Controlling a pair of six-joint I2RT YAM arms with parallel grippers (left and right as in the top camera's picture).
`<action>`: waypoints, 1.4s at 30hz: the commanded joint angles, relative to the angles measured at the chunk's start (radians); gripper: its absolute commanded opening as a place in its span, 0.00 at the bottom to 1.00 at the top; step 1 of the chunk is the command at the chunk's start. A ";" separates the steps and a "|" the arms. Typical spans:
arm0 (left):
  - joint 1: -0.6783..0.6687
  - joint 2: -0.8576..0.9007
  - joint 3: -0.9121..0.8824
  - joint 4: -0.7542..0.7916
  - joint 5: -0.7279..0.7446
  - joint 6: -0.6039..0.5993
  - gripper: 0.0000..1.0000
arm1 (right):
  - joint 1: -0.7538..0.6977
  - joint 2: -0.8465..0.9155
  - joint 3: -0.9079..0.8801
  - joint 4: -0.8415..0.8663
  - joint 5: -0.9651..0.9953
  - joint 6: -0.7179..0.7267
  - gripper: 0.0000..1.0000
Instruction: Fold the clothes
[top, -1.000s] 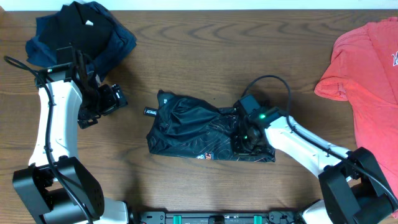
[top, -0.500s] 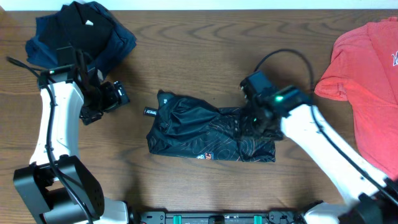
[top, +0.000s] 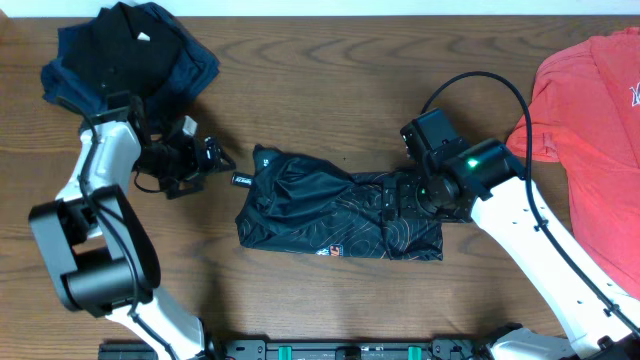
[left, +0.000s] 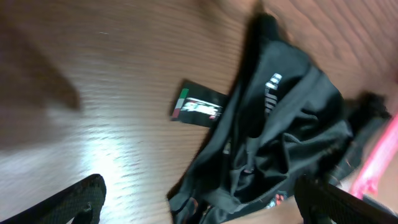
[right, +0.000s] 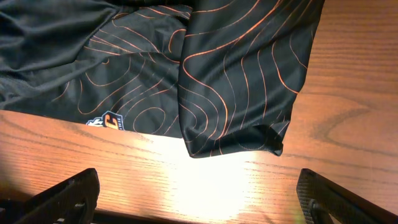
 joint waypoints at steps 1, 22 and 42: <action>0.000 0.033 -0.010 -0.005 0.124 0.094 0.98 | -0.002 -0.004 0.001 0.005 0.017 -0.019 0.99; -0.082 0.184 -0.028 0.019 0.123 0.130 0.98 | -0.002 -0.004 0.001 0.010 0.017 -0.019 0.99; -0.333 0.186 -0.097 0.172 0.079 0.061 0.32 | -0.002 -0.004 0.001 -0.001 0.017 -0.019 0.99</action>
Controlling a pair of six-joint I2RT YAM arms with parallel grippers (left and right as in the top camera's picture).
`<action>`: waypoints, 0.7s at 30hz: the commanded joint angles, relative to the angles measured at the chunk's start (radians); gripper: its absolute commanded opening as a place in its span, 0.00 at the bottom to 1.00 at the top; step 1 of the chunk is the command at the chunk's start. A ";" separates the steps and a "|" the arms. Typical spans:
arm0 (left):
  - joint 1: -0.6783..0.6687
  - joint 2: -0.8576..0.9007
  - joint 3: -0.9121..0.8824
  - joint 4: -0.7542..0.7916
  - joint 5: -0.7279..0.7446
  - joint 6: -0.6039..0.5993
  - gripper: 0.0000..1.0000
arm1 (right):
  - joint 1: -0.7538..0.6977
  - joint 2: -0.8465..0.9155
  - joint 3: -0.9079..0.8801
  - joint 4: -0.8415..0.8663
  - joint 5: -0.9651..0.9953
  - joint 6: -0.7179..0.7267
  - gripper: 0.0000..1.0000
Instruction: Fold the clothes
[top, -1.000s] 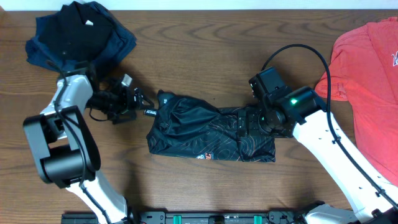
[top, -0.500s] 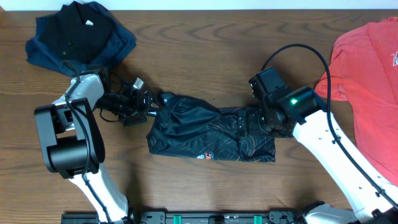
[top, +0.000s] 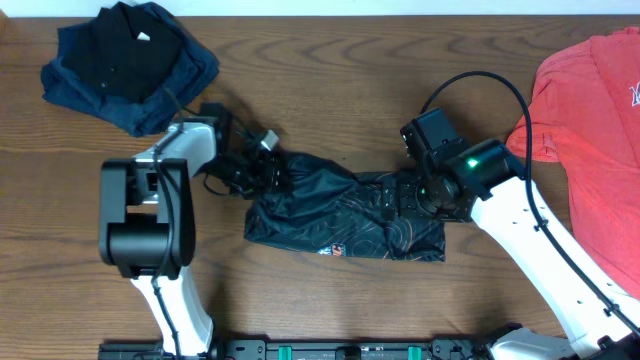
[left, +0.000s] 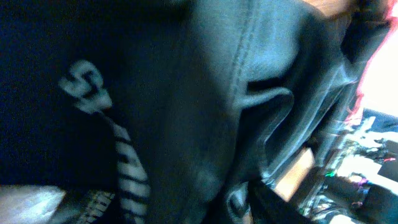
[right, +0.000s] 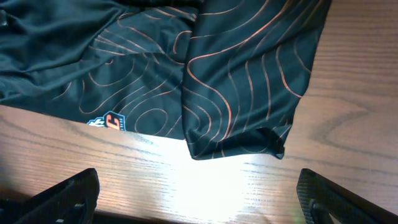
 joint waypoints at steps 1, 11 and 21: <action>-0.025 0.039 -0.024 0.012 -0.093 -0.005 0.25 | -0.002 -0.004 0.001 -0.002 0.014 -0.014 0.99; 0.024 0.035 -0.011 -0.007 -0.325 -0.164 0.06 | -0.002 -0.004 0.001 -0.006 0.014 -0.015 0.99; 0.131 -0.033 0.157 -0.226 -0.570 -0.285 0.06 | -0.002 -0.002 0.001 0.013 0.015 -0.019 0.99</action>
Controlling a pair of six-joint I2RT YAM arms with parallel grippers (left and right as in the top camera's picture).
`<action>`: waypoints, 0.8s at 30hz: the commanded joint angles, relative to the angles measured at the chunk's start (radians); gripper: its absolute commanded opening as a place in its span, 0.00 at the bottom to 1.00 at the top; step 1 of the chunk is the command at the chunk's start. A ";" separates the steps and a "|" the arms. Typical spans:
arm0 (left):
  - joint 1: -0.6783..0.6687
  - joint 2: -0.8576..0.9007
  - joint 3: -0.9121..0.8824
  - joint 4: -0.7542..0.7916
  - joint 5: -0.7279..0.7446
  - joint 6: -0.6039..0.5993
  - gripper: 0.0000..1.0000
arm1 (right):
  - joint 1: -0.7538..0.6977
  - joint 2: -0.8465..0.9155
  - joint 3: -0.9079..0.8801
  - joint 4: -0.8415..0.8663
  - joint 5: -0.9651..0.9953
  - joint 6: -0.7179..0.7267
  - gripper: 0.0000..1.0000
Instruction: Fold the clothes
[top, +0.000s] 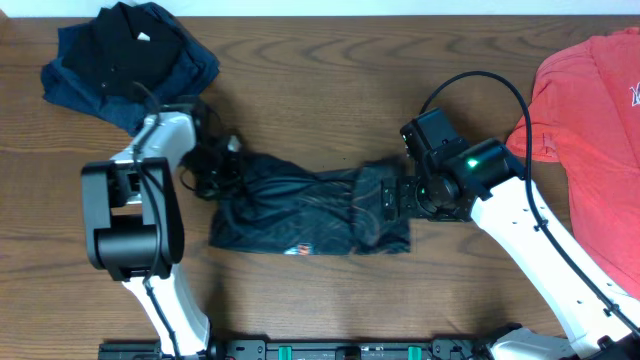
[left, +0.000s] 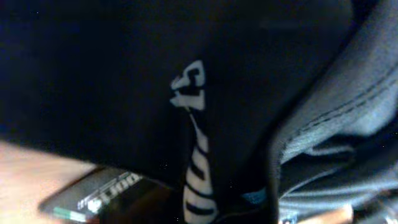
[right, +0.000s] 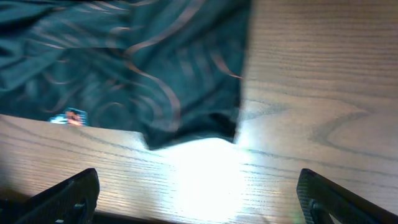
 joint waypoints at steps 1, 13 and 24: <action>0.031 -0.040 0.072 -0.051 -0.164 -0.051 0.06 | -0.002 -0.001 0.002 0.010 0.015 -0.015 0.99; -0.072 -0.302 0.146 -0.197 -0.163 -0.053 0.06 | -0.007 0.030 0.001 0.029 0.215 -0.014 0.99; -0.304 -0.372 0.142 -0.188 -0.164 -0.173 0.06 | -0.052 0.120 0.001 0.048 0.212 -0.006 0.99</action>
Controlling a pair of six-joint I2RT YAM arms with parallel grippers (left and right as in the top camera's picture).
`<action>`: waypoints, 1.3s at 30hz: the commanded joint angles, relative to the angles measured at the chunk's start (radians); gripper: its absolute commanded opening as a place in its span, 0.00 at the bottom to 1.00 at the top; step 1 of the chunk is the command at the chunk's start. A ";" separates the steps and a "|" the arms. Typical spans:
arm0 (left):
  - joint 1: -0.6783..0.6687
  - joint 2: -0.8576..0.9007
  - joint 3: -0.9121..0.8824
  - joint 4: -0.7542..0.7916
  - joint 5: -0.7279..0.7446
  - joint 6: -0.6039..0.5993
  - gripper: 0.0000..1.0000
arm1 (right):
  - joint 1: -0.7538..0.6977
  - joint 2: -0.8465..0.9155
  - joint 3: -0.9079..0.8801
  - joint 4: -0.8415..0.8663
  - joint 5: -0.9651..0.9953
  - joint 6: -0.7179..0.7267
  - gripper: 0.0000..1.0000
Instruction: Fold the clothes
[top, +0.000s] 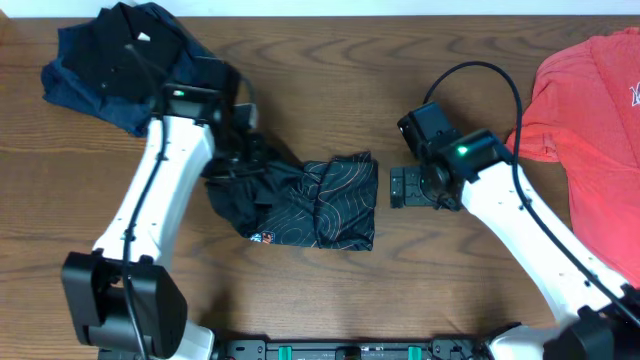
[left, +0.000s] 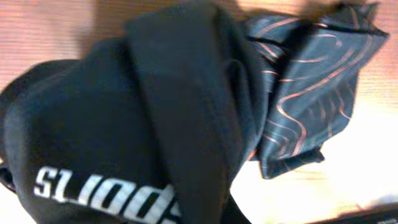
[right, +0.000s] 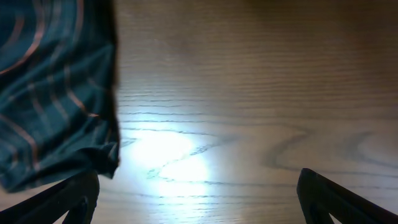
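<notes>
A black garment with orange contour lines (top: 320, 205) lies bunched at the table's middle. Its plain black left part (left: 124, 124), with white lettering, is gathered up at my left gripper (top: 240, 160). That gripper is shut on the cloth, which hides its fingers. My right gripper (top: 410, 187) hovers open just right of the garment's right edge (right: 56, 112), over bare wood. Its fingertips (right: 336, 196) show at the lower corners with nothing between them.
A red T-shirt (top: 590, 110) lies spread at the right edge of the wooden table (top: 320, 60). A dark blue and black pile of clothes (top: 120, 55) sits at the back left, close behind my left arm.
The garment is shorter and more bunched, and its right edge has moved left, out from under my right gripper. My left arm has changed pose and holds the cloth's left end higher.
First my left gripper stood open left of the spread garment, near its tag, with the right gripper over the right end. Then the left gripper was in the garment's left end. After that the garment lay shifted left, and now it is bunched at the middle.
</notes>
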 joint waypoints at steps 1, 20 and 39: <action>-0.067 -0.005 0.011 0.017 -0.013 -0.075 0.06 | -0.023 0.037 0.001 0.000 0.019 -0.003 0.99; -0.375 0.001 -0.128 0.259 -0.028 -0.200 0.29 | -0.085 0.070 0.001 -0.002 -0.026 0.033 0.99; -0.354 -0.056 -0.087 0.202 -0.093 -0.200 0.42 | -0.093 0.070 0.001 0.007 -0.029 0.034 0.99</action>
